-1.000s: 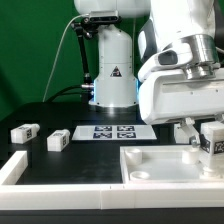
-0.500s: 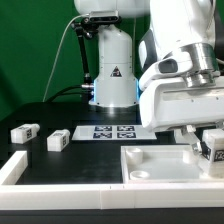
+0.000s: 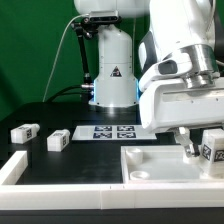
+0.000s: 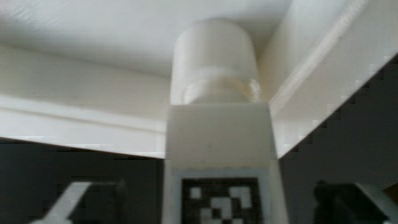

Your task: Assemble one leg

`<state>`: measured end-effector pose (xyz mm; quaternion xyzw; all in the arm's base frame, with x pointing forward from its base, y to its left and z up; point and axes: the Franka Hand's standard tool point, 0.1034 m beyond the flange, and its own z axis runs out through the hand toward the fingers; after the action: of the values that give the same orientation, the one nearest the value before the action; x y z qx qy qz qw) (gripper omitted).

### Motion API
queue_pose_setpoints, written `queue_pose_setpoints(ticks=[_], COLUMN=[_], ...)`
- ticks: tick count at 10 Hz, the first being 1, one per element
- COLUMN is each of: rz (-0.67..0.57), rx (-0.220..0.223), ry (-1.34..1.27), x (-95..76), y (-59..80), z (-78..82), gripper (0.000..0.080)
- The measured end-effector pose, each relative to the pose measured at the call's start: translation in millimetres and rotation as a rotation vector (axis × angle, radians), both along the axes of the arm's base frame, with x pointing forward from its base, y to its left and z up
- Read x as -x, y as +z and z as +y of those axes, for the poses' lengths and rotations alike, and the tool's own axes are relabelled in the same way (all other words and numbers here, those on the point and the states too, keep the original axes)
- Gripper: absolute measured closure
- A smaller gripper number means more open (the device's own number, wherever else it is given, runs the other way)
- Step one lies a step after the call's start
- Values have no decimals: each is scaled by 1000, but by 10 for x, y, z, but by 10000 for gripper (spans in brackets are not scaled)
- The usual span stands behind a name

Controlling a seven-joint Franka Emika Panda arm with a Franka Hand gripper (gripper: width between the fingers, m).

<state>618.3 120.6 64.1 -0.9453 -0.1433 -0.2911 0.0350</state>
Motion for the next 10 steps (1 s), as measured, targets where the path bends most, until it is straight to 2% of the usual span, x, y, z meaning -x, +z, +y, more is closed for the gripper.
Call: queue_pose_setpoints(ticks=[1,2,6,10], rz=[0,0,2,20], rx=[0,0,0,12], ry=[0,0,0,7], x=[1,1,1,-85], y=[-2,-3,0,217], z=[0,0,0,-29], gripper=[179,159,150,150])
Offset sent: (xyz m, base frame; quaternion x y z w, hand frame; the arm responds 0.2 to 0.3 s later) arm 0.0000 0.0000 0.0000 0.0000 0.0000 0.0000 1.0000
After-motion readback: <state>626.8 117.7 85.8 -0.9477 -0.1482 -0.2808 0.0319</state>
